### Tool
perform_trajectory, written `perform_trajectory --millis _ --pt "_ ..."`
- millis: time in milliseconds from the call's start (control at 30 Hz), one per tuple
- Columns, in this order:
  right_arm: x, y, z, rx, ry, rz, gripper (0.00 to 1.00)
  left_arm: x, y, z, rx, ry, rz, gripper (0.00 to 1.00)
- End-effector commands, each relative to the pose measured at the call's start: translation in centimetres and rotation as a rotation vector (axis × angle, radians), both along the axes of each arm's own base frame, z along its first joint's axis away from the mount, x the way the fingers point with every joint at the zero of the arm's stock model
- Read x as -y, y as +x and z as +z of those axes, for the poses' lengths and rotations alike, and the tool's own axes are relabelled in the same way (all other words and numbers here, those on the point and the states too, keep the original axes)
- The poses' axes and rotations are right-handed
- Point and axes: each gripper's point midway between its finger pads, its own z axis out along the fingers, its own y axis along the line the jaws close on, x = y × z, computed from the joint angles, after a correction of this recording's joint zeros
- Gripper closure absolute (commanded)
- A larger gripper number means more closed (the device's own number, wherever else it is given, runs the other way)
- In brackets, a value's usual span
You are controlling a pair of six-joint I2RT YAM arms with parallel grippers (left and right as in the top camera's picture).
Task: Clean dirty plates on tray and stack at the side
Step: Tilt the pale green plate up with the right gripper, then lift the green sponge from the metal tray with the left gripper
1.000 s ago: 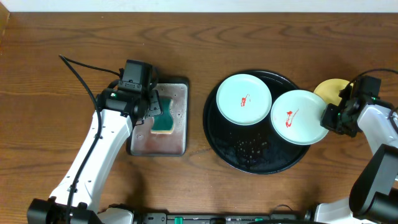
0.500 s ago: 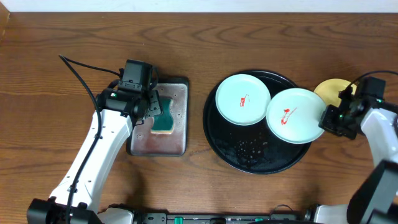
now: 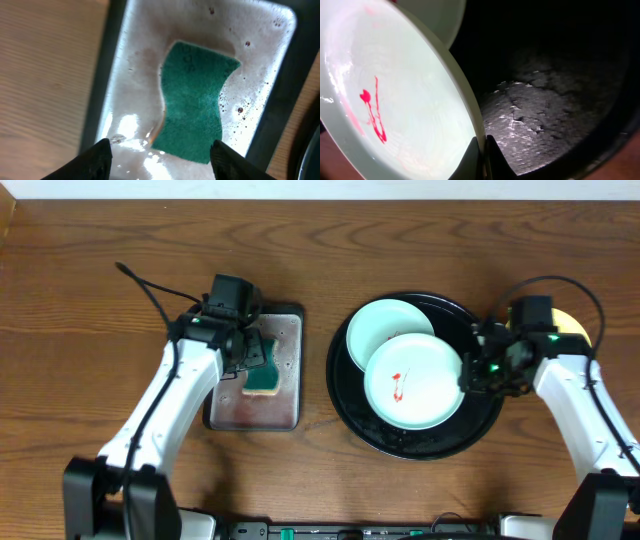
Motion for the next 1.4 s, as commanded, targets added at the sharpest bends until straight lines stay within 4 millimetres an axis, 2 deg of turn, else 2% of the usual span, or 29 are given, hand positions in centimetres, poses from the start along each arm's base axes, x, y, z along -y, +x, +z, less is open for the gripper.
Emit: perform_trajectory --millis 0,233,433,500,600,1067,1100,1167,1200,1367 --pt "-0.5 -0.8 -0.9 -0.026 -0.054 0.000 0.99 0.5 -0.4 -2.1 -0.069 -0.023 -0.002 0.39" --pt "-1.5 -2.0 -3.2 -0.045 -0.051 -0.017 0.99 1.2 0.2 -5.9 -0.140 -0.042 -0.007 0.39" --pt "-1.6 -1.9 -3.8 -0.031 -0.049 -0.016 0.99 2.1 0.8 -7.9 -0.154 -0.061 -0.006 0.39" --pt "-1.6 -1.7 -3.7 -0.022 -0.048 -0.017 0.99 2.5 0.9 -8.2 -0.154 -0.073 -0.012 0.39" --pt "-1.6 -1.6 -3.7 -0.019 -0.048 -0.016 0.99 2.6 0.8 -8.2 -0.157 -0.078 -0.004 0.45" --pt "-1.6 -1.6 -3.7 -0.020 -0.048 -0.016 0.99 3.6 -0.2 -8.6 -0.203 -0.112 0.006 0.50" --pt "-1.6 -1.6 -3.7 -0.020 -0.048 -0.017 0.99 3.7 -0.2 -8.8 -0.206 -0.111 0.003 0.56" --pt "-1.6 -1.6 -3.7 -0.020 -0.048 -0.016 0.99 3.6 -0.3 -9.4 -0.221 -0.101 0.004 0.85" --pt "-1.6 -1.6 -3.7 -0.020 -0.048 -0.016 0.99 3.6 -0.4 -9.5 -0.225 -0.098 0.005 0.92" --pt "-1.6 -1.6 -3.7 -0.020 -0.048 -0.017 0.99 2.9 -0.3 -8.8 -0.205 -0.069 0.013 0.93"
